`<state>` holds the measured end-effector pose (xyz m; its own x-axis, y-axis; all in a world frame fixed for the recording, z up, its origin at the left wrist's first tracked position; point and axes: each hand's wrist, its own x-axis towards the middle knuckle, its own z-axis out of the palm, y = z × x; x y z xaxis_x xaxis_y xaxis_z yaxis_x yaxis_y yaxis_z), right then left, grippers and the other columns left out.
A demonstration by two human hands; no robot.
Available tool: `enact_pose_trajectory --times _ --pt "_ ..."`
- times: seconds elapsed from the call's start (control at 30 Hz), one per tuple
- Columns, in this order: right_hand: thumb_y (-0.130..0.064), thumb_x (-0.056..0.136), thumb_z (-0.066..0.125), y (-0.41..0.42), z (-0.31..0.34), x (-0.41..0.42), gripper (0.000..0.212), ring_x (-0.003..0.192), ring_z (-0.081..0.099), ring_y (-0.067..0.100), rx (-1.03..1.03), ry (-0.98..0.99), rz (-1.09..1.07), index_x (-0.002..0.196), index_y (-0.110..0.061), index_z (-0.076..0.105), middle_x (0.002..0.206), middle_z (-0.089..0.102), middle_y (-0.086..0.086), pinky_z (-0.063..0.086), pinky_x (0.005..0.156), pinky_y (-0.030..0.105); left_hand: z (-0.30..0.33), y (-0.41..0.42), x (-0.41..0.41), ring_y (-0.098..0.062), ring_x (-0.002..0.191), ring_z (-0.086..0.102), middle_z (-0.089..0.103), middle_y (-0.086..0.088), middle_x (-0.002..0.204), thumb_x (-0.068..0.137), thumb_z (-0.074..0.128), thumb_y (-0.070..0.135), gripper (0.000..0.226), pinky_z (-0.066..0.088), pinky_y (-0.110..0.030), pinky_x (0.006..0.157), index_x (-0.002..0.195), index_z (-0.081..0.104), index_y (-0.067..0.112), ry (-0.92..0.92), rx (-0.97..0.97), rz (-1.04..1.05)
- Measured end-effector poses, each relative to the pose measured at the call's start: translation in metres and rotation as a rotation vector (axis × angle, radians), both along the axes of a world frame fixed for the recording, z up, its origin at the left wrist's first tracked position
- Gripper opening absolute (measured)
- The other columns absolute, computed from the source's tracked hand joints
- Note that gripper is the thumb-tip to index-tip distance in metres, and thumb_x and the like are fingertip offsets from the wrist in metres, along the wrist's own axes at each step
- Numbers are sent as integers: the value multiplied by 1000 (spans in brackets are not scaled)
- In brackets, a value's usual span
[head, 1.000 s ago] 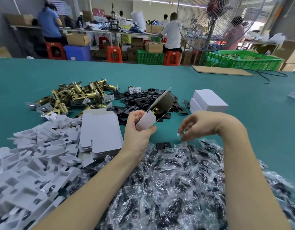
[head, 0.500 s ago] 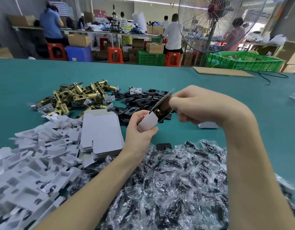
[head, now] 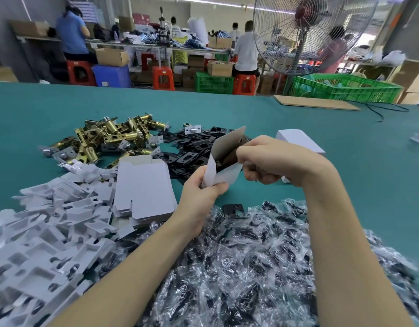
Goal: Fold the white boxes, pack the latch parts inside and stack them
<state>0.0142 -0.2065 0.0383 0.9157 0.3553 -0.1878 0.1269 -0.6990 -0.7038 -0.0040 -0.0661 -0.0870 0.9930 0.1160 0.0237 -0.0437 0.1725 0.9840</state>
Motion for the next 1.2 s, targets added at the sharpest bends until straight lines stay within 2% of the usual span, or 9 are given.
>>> enact_pose_trajectory --times 0.23,0.4,0.6,0.7,0.8,0.9,0.97,1.1,1.2 --pt "-24 94 44 2 -2 1 20 37 45 12 -241 -90 16 76 -20 53 46 58 -11 36 48 22 -2 2 1 -18 95 61 69 -10 106 90 69 -2 31 50 -35 90 117 66 12 13 31 -15" --pt "-24 93 44 0 5 -3 25 40 53 6 -282 -198 63 100 -27 68 53 64 -13 44 56 26 -2 1 2 -13 89 64 71 -4 101 89 70 -4 31 53 -28 83 114 67 14 44 -9 -8" --pt "-25 97 44 1 6 -5 25 39 51 8 -392 -135 47 87 -15 65 55 65 -10 39 47 20 -1 2 1 -17 98 63 70 -9 113 88 71 -2 34 52 -33 91 116 67 16 27 40 -5" --pt "-46 98 51 -2 9 -5 29 43 53 6 -286 -211 23 98 -22 68 61 68 -11 40 52 23 -2 2 1 -12 91 63 70 -3 104 88 71 -3 33 53 -27 84 114 67 16 21 20 1" --pt "-66 91 55 -3 18 -6 45 57 58 12 14 -285 -111 94 -23 66 76 69 -5 48 63 31 -3 2 2 -12 95 64 70 -2 106 87 72 -5 36 54 -29 88 114 67 19 35 1 5" --pt "-40 98 63 -7 21 -11 24 75 72 22 174 -167 -57 98 -16 69 85 70 5 62 81 38 -3 2 3 -16 101 65 70 -4 113 85 75 -4 38 54 -29 90 114 67 20 39 14 15" --pt "-19 96 64 -13 21 -13 12 92 74 26 98 -207 2 105 -20 71 97 76 5 60 93 45 -3 2 3 -18 104 65 70 -5 114 85 76 -3 39 54 -30 91 114 67 21 38 10 27" --pt "-11 90 67 -14 16 -9 20 76 74 15 -37 -457 -40 97 -28 74 90 78 -6 62 82 41 -3 1 2 -16 98 64 70 -4 109 86 76 -2 35 55 -32 90 114 67 17 18 40 6" --pt "-15 82 74 -8 7 -2 19 75 67 8 -67 -608 -120 85 -34 71 81 74 -13 60 81 39 -1 0 2 -20 92 62 70 -13 107 87 74 -2 29 53 -49 98 111 68 15 16 37 -2"
